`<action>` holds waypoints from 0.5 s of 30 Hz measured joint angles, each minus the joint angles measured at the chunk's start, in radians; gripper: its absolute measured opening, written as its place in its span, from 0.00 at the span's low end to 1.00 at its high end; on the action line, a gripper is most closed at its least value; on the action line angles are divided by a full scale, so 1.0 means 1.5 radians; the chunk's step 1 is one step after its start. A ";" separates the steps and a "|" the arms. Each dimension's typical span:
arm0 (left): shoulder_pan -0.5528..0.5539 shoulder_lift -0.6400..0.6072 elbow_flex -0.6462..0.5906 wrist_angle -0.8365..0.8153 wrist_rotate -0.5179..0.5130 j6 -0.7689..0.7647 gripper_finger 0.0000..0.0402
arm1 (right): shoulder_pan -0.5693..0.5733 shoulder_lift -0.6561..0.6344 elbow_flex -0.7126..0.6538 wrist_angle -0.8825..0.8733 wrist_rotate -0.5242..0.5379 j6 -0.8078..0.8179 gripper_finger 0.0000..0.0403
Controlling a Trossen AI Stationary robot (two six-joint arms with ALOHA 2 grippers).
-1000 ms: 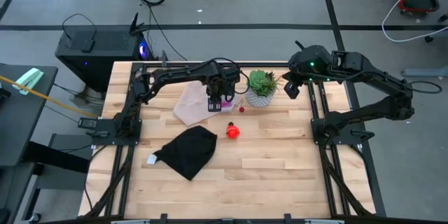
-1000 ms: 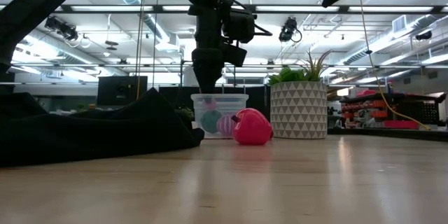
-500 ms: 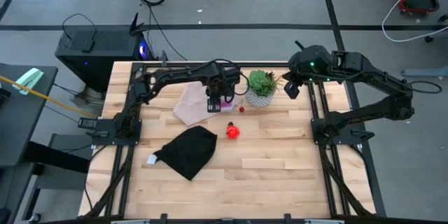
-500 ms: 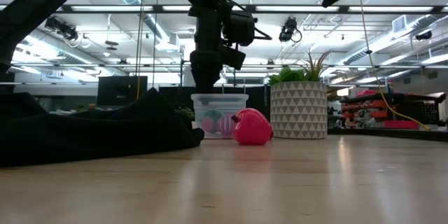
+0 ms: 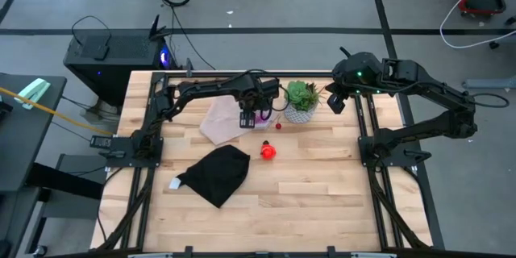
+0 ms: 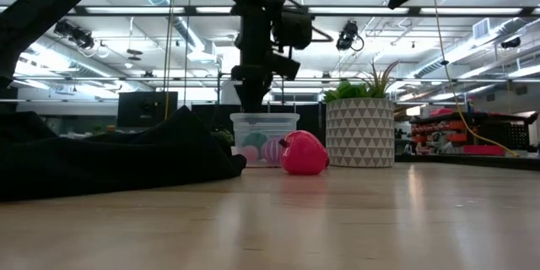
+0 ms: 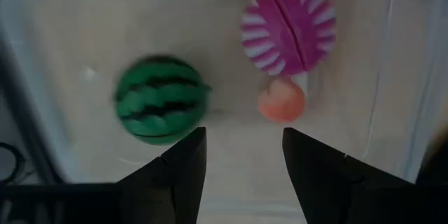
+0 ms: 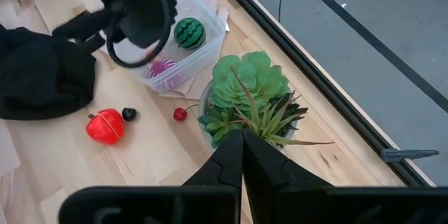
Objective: Pick and placing Produce into tupperware
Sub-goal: Put the apple into the transparent bin
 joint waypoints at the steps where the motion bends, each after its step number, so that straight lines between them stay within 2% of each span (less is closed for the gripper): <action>1: 0.002 -0.001 0.015 -0.006 0.000 0.000 0.48 | 0.000 0.000 0.000 0.000 0.000 0.000 0.04; 5: 0.011 -0.002 0.101 -0.034 0.001 -0.016 0.48 | 0.000 0.000 0.000 0.000 0.000 0.000 0.04; 9: -0.003 -0.004 0.203 -0.068 0.064 -0.076 0.48 | 0.000 0.000 0.000 -0.001 0.000 0.000 0.04; 13: -0.069 -0.005 0.281 -0.072 0.089 -0.105 0.47 | 0.000 0.000 0.000 -0.005 0.000 0.000 0.04; 15: -0.112 -0.011 0.277 -0.035 0.071 -0.105 0.47 | 0.000 0.000 0.000 -0.006 0.000 -0.006 0.04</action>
